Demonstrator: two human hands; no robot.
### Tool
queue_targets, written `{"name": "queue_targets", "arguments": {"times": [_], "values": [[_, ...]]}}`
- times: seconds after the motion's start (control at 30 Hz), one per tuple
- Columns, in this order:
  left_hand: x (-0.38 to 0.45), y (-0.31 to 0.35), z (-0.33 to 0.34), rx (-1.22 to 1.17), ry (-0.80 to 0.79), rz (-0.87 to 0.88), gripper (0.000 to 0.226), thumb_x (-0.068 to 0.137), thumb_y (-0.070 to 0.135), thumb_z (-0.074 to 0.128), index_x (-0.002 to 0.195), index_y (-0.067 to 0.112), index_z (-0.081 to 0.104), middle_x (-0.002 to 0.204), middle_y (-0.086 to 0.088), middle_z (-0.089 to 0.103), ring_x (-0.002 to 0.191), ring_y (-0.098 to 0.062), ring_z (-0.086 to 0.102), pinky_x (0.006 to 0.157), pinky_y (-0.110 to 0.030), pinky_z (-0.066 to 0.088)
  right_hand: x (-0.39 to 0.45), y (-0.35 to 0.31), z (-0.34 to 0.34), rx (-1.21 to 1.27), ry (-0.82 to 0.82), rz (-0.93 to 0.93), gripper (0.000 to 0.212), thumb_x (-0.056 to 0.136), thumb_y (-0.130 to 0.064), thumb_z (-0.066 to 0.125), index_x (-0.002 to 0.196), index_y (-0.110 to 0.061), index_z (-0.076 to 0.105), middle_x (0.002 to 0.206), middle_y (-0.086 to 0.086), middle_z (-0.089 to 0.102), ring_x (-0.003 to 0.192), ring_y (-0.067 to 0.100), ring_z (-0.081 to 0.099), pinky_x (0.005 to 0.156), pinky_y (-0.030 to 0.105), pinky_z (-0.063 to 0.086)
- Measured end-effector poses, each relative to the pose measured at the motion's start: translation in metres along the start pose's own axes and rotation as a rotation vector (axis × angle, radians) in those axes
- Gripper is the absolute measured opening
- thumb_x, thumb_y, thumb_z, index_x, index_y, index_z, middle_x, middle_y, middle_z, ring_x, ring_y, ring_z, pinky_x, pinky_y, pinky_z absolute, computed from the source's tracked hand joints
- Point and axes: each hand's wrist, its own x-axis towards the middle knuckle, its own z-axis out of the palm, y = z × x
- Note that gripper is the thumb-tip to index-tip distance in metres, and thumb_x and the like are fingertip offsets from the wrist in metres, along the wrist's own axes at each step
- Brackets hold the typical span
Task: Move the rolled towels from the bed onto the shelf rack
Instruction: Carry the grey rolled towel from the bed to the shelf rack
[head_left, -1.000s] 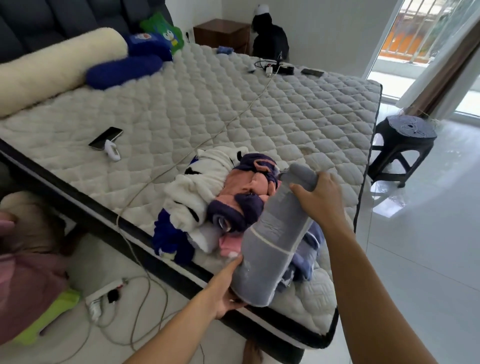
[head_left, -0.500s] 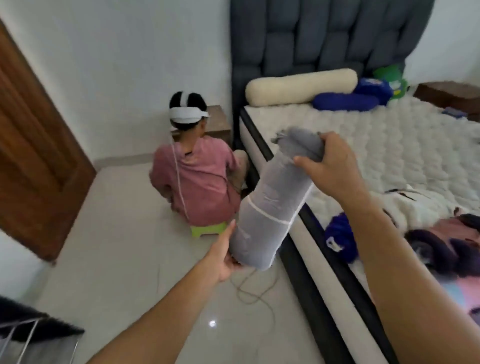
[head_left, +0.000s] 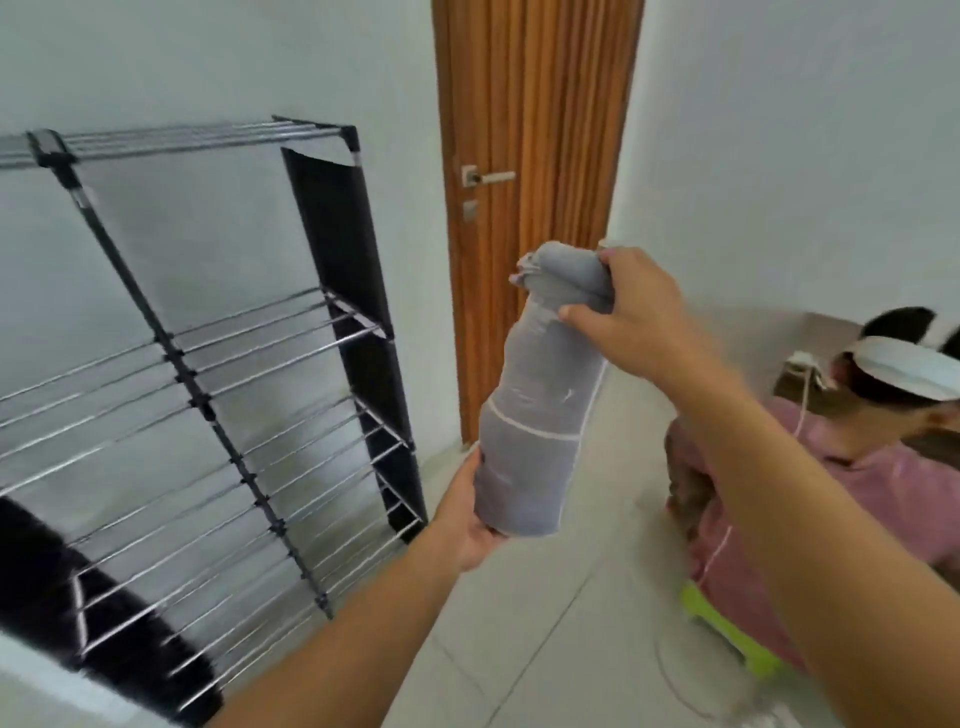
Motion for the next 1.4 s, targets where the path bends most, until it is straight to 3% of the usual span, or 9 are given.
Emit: {"name": "queue_targets", "arguments": {"times": [0.1,0.2,0.53,0.73,0.83,1.03,1.13,1.3,1.4], "values": [[0.023,0.024,-0.017,-0.113,0.143,0.05,0.047,0.093,0.053,0.048,0.126,0.024,0.064,0.116,-0.005,0.073,0.109,-0.031,0.066,0.09,-0.045,0.055,0.048,-0.008,0.044,0.103,-0.102,-0.133,0.049,0.083,-0.031,0.066,0.125,-0.011,0.05,0.133,0.01,0.052,0.123,0.026,0.05,0.099,0.034,0.044],[0.044,0.046,-0.03,-0.26,0.235,0.1,0.051,0.089,0.055,0.052,0.126,0.022,0.065,0.121,-0.008,0.071,0.107,-0.032,0.068,0.076,-0.045,0.06,0.093,-0.024,0.08,0.175,-0.169,-0.267,0.043,0.085,-0.032,0.064,0.122,-0.014,0.051,0.126,0.005,0.055,0.116,0.021,0.052,0.094,0.025,0.041],[0.072,0.125,-0.068,-0.447,0.425,0.242,0.057,0.08,0.056,0.062,0.123,0.018,0.064,0.12,-0.013,0.07,0.112,-0.037,0.064,0.097,-0.057,0.05,0.186,-0.11,0.188,0.32,-0.299,-0.504,0.05,0.087,-0.029,0.06,0.131,-0.011,0.043,0.144,0.006,0.039,0.134,0.023,0.036,0.102,0.037,0.042],[0.091,0.175,-0.104,-0.458,0.377,0.257,0.054,0.087,0.052,0.058,0.125,0.015,0.055,0.124,-0.017,0.063,0.112,-0.038,0.061,0.086,-0.051,0.055,0.232,-0.153,0.256,0.334,-0.31,-0.497,0.06,0.084,-0.027,0.064,0.135,-0.009,0.038,0.141,0.009,0.036,0.133,0.024,0.032,0.109,0.033,0.034],[0.092,0.191,-0.122,-0.364,0.357,0.22,0.056,0.086,0.052,0.058,0.128,0.015,0.052,0.12,-0.016,0.064,0.105,-0.035,0.064,0.074,-0.046,0.056,0.253,-0.164,0.288,0.311,-0.367,-0.434,0.063,0.084,-0.029,0.064,0.137,-0.01,0.036,0.142,0.01,0.034,0.135,0.026,0.031,0.112,0.036,0.033],[0.104,0.2,-0.157,-0.064,0.257,0.057,0.068,0.08,0.07,0.048,0.129,0.024,0.053,0.119,-0.011,0.071,0.107,-0.031,0.068,0.1,-0.047,0.047,0.267,-0.168,0.333,0.23,-0.417,-0.358,0.079,0.084,-0.033,0.066,0.148,-0.019,0.021,0.159,0.011,0.013,0.148,0.03,0.009,0.121,0.045,0.015],[0.1,0.208,-0.164,0.106,0.283,0.009,0.072,0.081,0.074,0.044,0.129,0.021,0.053,0.116,-0.013,0.07,0.105,-0.029,0.067,0.086,-0.043,0.053,0.262,-0.158,0.341,0.326,-0.452,-0.287,0.088,0.084,-0.034,0.067,0.151,-0.022,0.011,0.161,0.009,0.001,0.149,0.03,0.004,0.121,0.048,0.015],[0.089,0.229,-0.151,0.451,0.427,0.124,0.055,0.085,0.069,0.044,0.113,0.026,0.06,0.113,0.002,0.067,0.096,-0.018,0.067,0.075,-0.033,0.051,0.232,-0.13,0.34,0.394,-0.64,-0.165,0.092,0.085,-0.039,0.064,0.152,-0.022,0.003,0.159,0.011,0.011,0.141,0.034,0.028,0.111,0.046,0.034],[0.09,0.244,-0.143,0.729,0.544,0.305,0.05,0.091,0.057,0.047,0.109,0.013,0.064,0.107,-0.004,0.069,0.097,-0.021,0.067,0.088,-0.038,0.051,0.212,-0.117,0.339,0.359,-0.72,-0.066,0.082,0.085,-0.05,0.059,0.15,-0.023,0.015,0.148,0.013,0.034,0.127,0.034,0.045,0.102,0.047,0.044]]}}
